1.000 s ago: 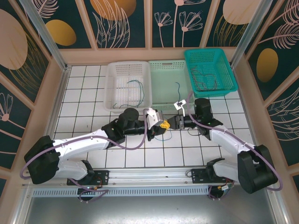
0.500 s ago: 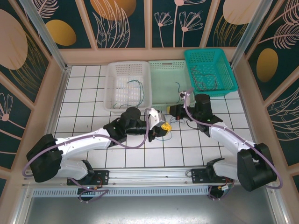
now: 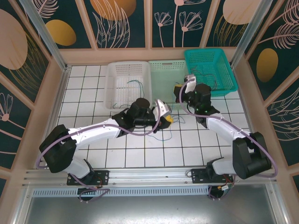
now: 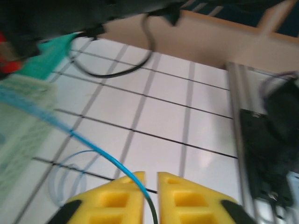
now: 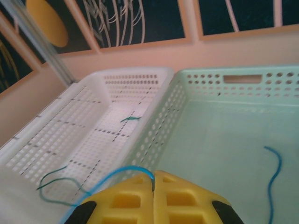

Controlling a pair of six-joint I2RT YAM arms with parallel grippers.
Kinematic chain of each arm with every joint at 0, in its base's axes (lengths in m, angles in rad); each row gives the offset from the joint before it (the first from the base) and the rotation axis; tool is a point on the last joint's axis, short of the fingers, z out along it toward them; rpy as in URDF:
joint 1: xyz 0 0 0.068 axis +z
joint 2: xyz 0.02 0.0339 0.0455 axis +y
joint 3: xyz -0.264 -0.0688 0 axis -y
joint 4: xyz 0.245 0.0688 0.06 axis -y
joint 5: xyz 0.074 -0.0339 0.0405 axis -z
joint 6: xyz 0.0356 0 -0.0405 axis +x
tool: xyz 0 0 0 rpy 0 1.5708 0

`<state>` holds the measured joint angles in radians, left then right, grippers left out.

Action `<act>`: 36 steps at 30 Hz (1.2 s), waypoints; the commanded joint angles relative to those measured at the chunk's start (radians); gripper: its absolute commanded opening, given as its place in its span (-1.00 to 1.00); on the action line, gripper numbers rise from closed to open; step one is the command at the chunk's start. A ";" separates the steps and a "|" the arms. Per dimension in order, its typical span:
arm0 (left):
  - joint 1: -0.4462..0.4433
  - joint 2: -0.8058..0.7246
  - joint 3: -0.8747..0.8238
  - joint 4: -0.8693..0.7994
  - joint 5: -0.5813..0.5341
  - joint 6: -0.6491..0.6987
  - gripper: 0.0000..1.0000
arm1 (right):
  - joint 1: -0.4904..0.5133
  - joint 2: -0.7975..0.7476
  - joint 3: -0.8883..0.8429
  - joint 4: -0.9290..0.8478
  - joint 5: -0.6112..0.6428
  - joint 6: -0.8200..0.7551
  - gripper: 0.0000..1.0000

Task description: Untangle the cables

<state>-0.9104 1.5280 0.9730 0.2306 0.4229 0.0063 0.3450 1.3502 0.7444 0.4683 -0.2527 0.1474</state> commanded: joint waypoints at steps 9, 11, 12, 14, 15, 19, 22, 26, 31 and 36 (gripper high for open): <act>0.051 0.291 0.459 -0.286 -0.579 0.112 0.39 | -0.093 0.313 0.313 0.029 0.027 -0.072 -1.00; 0.053 0.335 0.513 -0.313 -0.601 0.101 0.38 | -0.110 0.393 0.397 0.010 0.020 -0.084 -1.00; 0.053 0.345 0.523 -0.314 -0.605 0.092 0.38 | -0.120 0.446 0.451 -0.015 0.010 -0.086 -1.00; 0.054 0.344 0.509 -0.298 -0.598 0.078 0.38 | -0.131 0.523 0.542 -0.081 -0.031 -0.092 -1.00; 0.054 0.338 0.493 -0.288 -0.598 0.070 0.38 | -0.133 0.565 0.590 -0.118 -0.050 -0.100 -1.00; 0.058 0.285 0.397 -0.245 -0.623 0.042 0.39 | -0.129 0.672 0.716 -0.265 -0.108 -0.139 -1.00; 0.063 0.226 0.298 -0.198 -0.628 0.013 0.41 | -0.121 0.687 0.701 -0.279 -0.100 -0.162 -0.91; 0.063 0.192 0.184 -0.159 -0.565 -0.013 0.43 | -0.122 0.682 0.695 -0.342 -0.089 -0.180 0.23; 0.061 0.179 0.123 -0.186 -0.324 -0.009 0.19 | -0.122 0.583 0.629 -0.311 -0.081 -0.158 0.80; 0.028 0.221 0.086 -0.191 -0.205 -0.034 0.15 | -0.122 0.517 0.620 -0.334 -0.088 -0.133 0.97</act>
<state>-0.8619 1.7279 1.0740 0.0261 0.1024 0.0010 0.2188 1.9533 1.3674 0.1371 -0.3271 0.0017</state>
